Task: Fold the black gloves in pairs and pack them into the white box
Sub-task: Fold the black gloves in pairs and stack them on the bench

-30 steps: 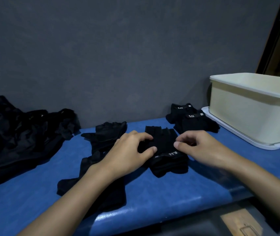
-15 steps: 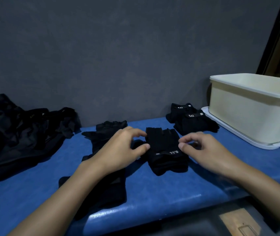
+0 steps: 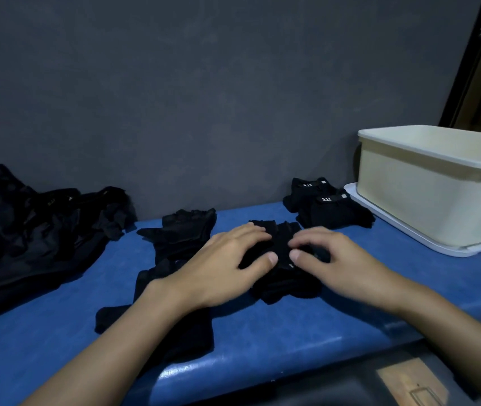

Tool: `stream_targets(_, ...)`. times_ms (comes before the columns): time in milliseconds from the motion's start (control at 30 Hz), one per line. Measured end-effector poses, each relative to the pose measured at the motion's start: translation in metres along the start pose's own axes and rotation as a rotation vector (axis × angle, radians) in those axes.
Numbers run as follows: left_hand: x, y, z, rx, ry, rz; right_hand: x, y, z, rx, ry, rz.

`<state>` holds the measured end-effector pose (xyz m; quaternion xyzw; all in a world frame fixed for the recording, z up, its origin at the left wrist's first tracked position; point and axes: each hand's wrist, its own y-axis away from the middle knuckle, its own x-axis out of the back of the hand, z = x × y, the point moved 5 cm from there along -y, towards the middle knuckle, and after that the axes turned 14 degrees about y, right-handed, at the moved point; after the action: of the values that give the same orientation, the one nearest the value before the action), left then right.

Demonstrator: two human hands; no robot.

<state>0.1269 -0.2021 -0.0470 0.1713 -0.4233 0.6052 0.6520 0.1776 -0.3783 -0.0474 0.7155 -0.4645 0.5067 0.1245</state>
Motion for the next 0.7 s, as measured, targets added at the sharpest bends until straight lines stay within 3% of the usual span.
stream_targets(133,0.001,-0.006,-0.003,0.049,0.019,0.004,0.003,-0.015,0.008,-0.097,-0.096,0.09)
stream_targets(533,-0.012,-0.001,-0.017,0.143,-0.233,-0.225,-0.021,-0.016,0.019,-0.01,0.25,-0.348)
stream_targets(700,-0.012,0.0,-0.016,0.12,-0.166,-0.2,-0.019,-0.016,0.02,-0.003,0.202,-0.302)
